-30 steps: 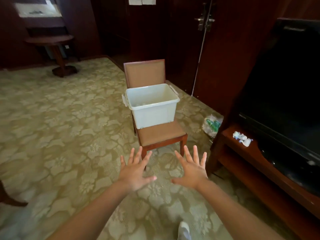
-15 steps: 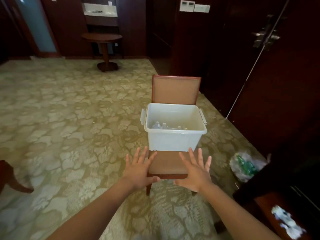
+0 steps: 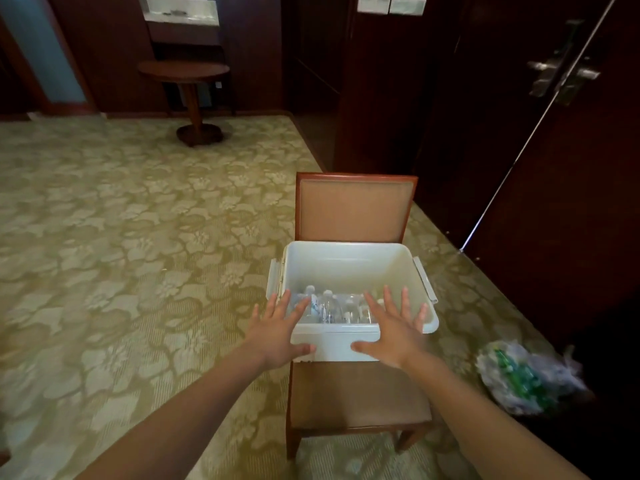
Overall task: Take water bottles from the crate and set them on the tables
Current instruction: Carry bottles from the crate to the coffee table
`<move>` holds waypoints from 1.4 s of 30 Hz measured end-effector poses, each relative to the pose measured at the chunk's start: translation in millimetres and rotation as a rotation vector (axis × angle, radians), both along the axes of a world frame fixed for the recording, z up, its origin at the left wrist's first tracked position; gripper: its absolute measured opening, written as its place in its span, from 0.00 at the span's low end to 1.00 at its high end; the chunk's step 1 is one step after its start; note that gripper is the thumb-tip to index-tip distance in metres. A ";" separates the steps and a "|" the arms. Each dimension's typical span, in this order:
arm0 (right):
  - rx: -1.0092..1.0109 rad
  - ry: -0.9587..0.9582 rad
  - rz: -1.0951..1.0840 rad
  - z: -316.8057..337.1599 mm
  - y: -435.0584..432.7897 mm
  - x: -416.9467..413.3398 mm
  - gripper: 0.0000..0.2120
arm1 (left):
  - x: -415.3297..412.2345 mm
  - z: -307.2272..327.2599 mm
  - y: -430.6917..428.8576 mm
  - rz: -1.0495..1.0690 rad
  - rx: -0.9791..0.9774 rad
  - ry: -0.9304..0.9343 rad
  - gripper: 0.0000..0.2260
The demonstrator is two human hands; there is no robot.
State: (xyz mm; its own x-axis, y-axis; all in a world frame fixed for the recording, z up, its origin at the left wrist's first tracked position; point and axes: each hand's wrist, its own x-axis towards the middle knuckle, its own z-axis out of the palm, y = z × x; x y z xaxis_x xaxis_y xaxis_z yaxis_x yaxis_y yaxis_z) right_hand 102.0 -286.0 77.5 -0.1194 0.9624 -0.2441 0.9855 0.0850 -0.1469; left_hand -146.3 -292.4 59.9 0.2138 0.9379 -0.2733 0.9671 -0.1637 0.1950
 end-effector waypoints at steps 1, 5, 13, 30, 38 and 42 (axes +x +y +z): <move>-0.012 0.017 -0.013 0.7 14.0 -0.8 0.49 | -0.3 -0.9 11.7 0.003 -0.015 -0.022 0.42; -0.042 0.052 -0.029 -7.1 70.2 0.0 0.49 | 2.9 -9.3 56.5 0.003 -0.077 -0.071 0.42; -0.193 0.078 -0.006 -64.2 175.7 5.5 0.48 | 22.0 -53.6 150.7 0.055 -0.223 -0.140 0.43; -0.804 0.470 -0.086 -241.5 278.3 -21.3 0.47 | 49.4 -217.4 242.1 0.452 -0.538 -0.388 0.40; -0.814 0.561 -0.309 -269.5 295.8 -33.0 0.34 | 53.9 -250.6 257.3 0.687 -0.452 -0.476 0.33; -0.786 0.548 -0.363 -272.8 299.4 -37.9 0.39 | 51.3 -264.4 272.2 0.801 -0.463 -0.493 0.32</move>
